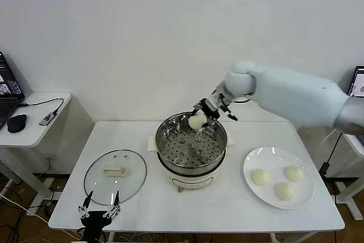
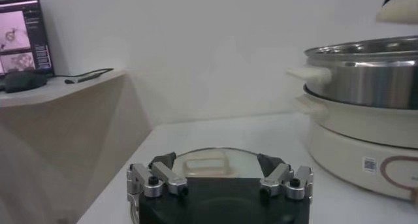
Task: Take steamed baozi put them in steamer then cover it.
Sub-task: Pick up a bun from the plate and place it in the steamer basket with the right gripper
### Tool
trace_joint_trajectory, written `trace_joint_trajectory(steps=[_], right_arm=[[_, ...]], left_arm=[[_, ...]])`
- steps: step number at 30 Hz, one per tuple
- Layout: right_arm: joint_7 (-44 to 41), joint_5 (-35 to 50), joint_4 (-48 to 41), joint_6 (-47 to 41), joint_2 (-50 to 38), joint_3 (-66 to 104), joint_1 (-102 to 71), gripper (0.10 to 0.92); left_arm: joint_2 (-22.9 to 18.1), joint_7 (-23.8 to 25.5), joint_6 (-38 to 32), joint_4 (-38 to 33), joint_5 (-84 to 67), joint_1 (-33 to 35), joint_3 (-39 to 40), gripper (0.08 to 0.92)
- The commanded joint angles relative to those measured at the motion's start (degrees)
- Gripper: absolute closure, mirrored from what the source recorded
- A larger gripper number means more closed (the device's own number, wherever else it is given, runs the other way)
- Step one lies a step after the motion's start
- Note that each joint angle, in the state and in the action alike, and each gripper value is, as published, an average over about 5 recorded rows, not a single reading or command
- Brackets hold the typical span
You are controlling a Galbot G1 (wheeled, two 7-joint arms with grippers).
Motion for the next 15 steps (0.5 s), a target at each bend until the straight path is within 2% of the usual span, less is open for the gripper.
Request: trace_joint_trajectory(steps=[1, 15], right_arm=[[1.39, -13.18, -9.00, 9.88, 6.96, -0.67, -4.07, 0.458], [4.03, -20.04, -12.90, 14.77, 8.31, 1.41, -7.64, 0.457]], left_arm=[[0.06, 0.04, -0.02, 0.05, -0.34, 0.00, -0.15, 0.177], [0.22, 0.12, -0.01, 0.42, -0.32, -0.61, -0.57, 0.177]])
